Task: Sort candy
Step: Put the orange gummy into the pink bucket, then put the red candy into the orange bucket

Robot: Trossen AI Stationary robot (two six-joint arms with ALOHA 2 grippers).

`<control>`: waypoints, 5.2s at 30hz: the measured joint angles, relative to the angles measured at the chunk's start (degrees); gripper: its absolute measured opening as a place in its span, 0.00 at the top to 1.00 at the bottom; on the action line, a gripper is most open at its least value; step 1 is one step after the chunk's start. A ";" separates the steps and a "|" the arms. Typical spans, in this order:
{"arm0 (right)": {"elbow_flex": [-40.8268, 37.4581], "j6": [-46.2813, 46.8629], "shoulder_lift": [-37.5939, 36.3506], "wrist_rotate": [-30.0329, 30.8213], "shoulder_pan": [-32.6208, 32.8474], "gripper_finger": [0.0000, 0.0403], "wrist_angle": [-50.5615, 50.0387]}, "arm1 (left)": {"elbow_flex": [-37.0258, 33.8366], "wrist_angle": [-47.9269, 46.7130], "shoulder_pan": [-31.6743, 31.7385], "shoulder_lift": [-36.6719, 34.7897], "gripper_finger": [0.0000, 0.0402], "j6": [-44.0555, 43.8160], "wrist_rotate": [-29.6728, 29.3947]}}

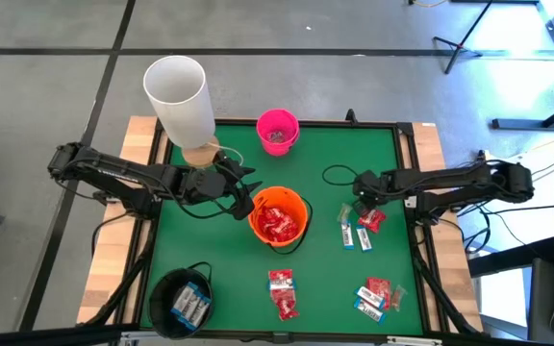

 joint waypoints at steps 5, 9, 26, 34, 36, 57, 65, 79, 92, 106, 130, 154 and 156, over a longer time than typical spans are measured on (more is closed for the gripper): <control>0.00 -0.95 0.00 0.44 0.00 0.78 0.36 | 0.00 -0.02 0.00 0.00 0.53 0.00 0.00; 0.11 -1.34 -0.39 0.94 0.00 0.95 0.33 | 0.00 -0.02 0.00 0.00 0.53 -0.02 0.00; 11.66 -14.50 -2.24 14.99 0.07 0.99 10.74 | 0.00 -0.04 0.00 0.00 0.53 -0.15 0.01; 12.02 -25.47 -3.87 4.71 0.00 0.99 30.09 | 0.00 -0.61 0.02 -0.01 0.53 0.96 -0.95; 12.02 -27.78 -3.87 -1.68 -0.02 1.00 36.42 | 0.00 -0.79 0.02 0.00 0.53 1.29 -1.22; 12.07 -27.36 0.56 -24.80 -14.07 1.00 64.20 | -0.04 -11.23 0.17 -1.98 0.53 1.52 -8.89; 13.79 -25.83 6.60 -28.14 -18.99 1.00 68.64 | -0.04 -11.84 0.83 -8.76 0.53 2.58 -11.63; 34.65 -31.52 23.25 -31.10 -20.37 1.00 55.55 | -8.63 -2.41 0.83 -18.48 0.53 4.58 -7.12; 42.74 -32.20 30.43 -30.05 -22.88 1.00 50.22 | -29.79 31.84 0.81 -24.04 0.53 1.58 -0.65; 43.32 -28.12 36.90 -28.69 -24.87 1.00 52.52 | -30.34 32.17 1.92 -23.67 0.53 -0.05 -2.54; 43.23 -35.50 23.00 -34.49 -20.84 0.57 29.46 | -30.34 32.13 1.75 -23.69 0.53 -1.95 0.97; 9.52 7.91 -9.79 -0.50 14.07 0.63 2.66 | -30.34 31.71 1.79 -23.69 0.53 0.47 1.84; 7.38 13.56 -9.75 0.15 16.16 0.63 2.57 | -30.34 31.74 1.79 -23.69 0.53 1.27 1.84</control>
